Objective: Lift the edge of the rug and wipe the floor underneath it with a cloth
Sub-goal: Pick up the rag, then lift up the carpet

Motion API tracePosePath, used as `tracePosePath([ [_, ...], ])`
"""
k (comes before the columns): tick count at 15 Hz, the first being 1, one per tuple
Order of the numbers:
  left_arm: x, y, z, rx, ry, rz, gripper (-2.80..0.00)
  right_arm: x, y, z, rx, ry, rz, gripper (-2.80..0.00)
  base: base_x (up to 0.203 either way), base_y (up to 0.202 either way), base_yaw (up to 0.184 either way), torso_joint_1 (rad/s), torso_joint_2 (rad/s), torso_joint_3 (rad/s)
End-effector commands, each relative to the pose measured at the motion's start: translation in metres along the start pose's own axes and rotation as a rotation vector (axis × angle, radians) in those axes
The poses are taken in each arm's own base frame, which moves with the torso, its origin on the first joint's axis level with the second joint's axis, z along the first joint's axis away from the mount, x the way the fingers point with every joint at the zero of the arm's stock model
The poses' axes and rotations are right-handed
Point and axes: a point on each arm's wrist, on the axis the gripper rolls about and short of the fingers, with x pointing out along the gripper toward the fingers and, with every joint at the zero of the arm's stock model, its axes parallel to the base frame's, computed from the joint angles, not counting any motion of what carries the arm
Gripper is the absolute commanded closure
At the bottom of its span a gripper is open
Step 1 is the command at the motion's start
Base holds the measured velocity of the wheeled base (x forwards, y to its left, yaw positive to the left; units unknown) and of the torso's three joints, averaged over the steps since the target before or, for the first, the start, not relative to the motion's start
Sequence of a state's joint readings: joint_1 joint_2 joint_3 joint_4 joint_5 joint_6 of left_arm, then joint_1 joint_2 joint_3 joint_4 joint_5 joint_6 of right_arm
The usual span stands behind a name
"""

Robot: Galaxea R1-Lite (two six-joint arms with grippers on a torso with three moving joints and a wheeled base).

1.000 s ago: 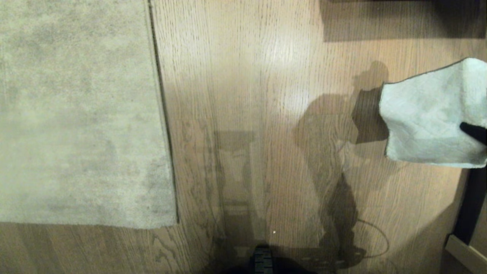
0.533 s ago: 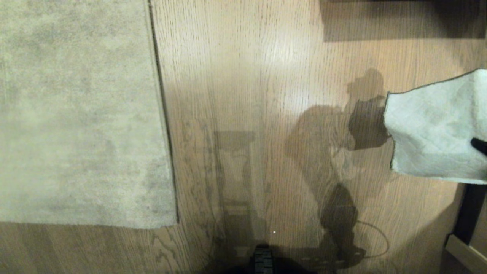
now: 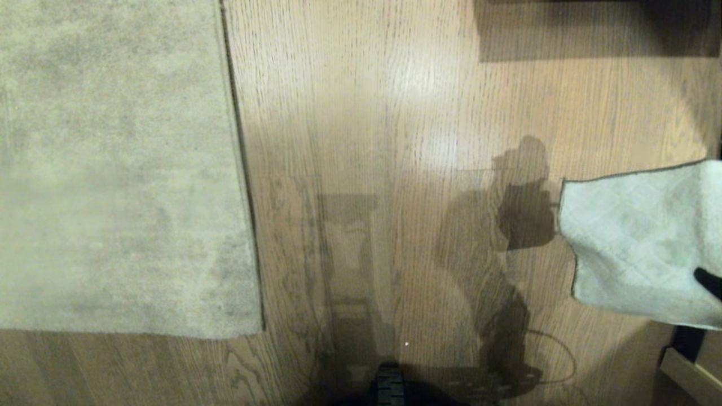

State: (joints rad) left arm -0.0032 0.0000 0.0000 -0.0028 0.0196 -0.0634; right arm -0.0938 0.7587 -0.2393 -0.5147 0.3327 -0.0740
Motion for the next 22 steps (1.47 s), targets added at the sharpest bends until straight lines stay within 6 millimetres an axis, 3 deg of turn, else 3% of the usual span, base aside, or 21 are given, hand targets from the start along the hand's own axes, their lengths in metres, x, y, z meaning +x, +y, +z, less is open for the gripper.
tracePosePath([
  [1,0.000,0.000,0.000,-0.001,0.000,0.000,0.00,-0.024,0.010,-0.015,-0.012,-0.056,0.011,0.00,0.000,0.000,0.000,0.000,0.00,0.000],
  [4,0.000,0.000,0.000,-0.001,0.000,0.000,0.00,-0.048,0.020,-0.045,-0.014,-0.088,0.014,0.00,0.000,0.000,0.000,0.000,0.00,0.000],
  [7,0.000,0.000,0.000,-0.001,0.000,0.000,0.00,-0.068,0.028,-0.063,-0.030,-0.123,0.015,0.00,0.000,0.000,0.000,0.000,0.00,0.000],
  [13,0.000,0.000,0.000,-0.001,0.001,0.001,0.00,-0.092,0.030,-0.094,-0.013,-0.112,-0.215,0.00,0.000,0.000,0.000,0.000,0.00,0.000],
  [15,0.000,0.000,0.000,-0.001,0.001,0.001,0.00,-0.093,0.029,-0.099,-0.008,-0.064,-0.296,0.00,0.000,0.000,0.000,0.000,0.00,0.000],
  [22,0.000,0.000,0.000,-0.001,0.001,0.001,0.00,-0.093,0.029,-0.106,0.163,-0.026,-0.299,0.00,0.000,0.000,0.000,0.000,0.00,0.000],
])
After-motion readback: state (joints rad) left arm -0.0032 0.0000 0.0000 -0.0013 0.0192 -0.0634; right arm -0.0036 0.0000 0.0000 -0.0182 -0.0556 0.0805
